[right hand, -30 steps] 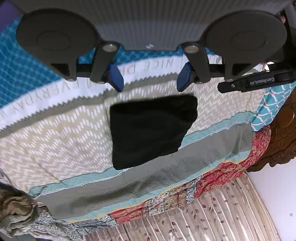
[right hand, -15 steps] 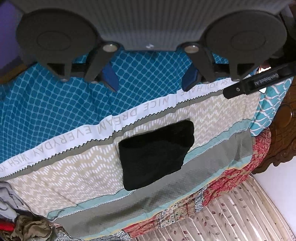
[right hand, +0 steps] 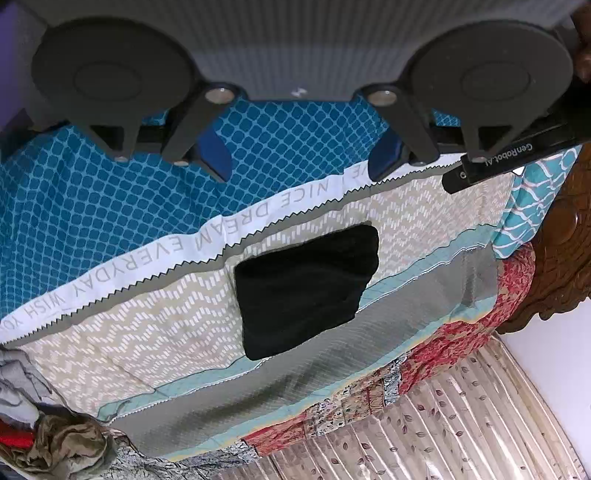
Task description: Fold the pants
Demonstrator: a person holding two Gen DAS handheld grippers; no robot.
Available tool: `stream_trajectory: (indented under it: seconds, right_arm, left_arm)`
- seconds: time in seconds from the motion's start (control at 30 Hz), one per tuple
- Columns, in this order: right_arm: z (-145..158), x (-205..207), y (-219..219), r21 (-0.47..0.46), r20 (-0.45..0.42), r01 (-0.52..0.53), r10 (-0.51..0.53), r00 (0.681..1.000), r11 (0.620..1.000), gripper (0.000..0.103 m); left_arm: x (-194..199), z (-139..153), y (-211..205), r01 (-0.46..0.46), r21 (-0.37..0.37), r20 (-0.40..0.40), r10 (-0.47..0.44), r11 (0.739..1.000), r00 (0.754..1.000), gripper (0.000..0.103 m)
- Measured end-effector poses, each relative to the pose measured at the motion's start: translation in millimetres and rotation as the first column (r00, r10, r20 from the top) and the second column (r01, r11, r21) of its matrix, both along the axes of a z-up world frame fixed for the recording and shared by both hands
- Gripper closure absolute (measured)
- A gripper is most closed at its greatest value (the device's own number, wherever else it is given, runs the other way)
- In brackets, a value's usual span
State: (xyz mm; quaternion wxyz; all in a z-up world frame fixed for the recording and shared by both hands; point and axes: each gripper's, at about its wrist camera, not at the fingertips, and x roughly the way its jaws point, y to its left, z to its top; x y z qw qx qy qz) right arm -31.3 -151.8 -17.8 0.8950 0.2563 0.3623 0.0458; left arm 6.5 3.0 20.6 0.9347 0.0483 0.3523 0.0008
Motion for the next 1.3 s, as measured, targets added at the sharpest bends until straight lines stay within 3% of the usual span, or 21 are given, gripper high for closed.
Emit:
stream_trajectory:
  seconds: [0.23, 0.5, 0.87, 1.3]
  right_arm:
    - [-7.7, 6.4, 8.2, -0.03, -0.007, -0.016, 0.016, 1.0, 0.999, 0.02]
    - [-16.1, 10.3, 10.6, -0.038, -0.021, -0.027, 0.026, 0.999, 0.999, 0.019]
    - [-14.3, 17.8, 6.7, -0.058, -0.007, -0.014, 0.013, 1.0, 0.998, 0.019]
    - [-13.0, 24.9, 12.9, -0.075, 0.004, -0.03, 0.03, 1.0, 0.997, 0.018]
  left_arm:
    - [2.1, -3.8, 9.7, -0.056, 0.002, 0.014, 0.056, 0.998, 0.998, 0.0]
    - [11.0, -15.4, 6.5, -0.046, 0.019, -0.04, 0.047, 0.999, 0.998, 0.0]
    - [20.7, -13.0, 13.4, -0.051, -0.018, -0.032, 0.051, 0.999, 0.998, 0.0]
    - [20.4, -9.8, 8.2, -0.062, 0.085, 0.009, 0.061, 0.994, 0.998, 0.0]
